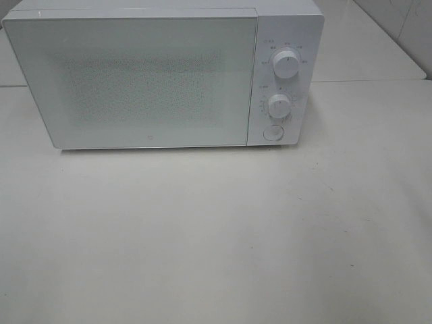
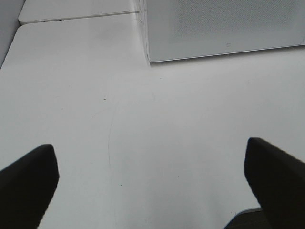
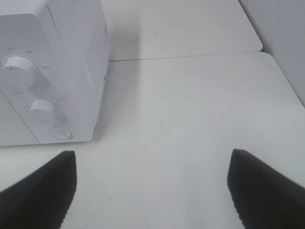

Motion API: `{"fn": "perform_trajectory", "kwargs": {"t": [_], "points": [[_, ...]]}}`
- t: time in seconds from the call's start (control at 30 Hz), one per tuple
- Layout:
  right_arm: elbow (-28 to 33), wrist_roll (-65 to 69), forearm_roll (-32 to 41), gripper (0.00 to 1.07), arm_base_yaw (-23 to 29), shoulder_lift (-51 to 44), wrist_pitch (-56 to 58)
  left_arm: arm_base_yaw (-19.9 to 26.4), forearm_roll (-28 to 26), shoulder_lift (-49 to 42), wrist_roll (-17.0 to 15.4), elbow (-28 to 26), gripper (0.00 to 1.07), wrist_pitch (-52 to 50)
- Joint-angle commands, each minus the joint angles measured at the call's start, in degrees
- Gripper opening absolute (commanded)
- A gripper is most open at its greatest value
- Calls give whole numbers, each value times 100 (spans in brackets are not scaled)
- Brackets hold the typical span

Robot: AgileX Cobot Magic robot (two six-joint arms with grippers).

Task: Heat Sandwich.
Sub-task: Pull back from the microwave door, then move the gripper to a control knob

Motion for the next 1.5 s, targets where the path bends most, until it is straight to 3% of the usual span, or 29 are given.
{"fn": "perform_trajectory", "kwargs": {"t": [0.03,0.23,0.5,0.9,1.1,1.5], "points": [[235,-52,6,83,-34,453,-819,17,-63,-132,-52,11,100,-69],[332,-46,395,83,-34,1037,-1576,17,-63,-132,-52,11,100,-69],[791,-149,625,82,-34,1879,-3461,17,-63,-132,-52,11,100,-69],[1473,-550,1140,81,189,2332,-4801,17,-63,-132,-52,11,100,-69],[1610,-1478,2240,80,1203,2687,-5546,17,-63,-132,-46,11,100,-69],[1541,-1925,3793,80,2853,3764,-6721,17,-63,-132,-46,11,100,-69]]}}
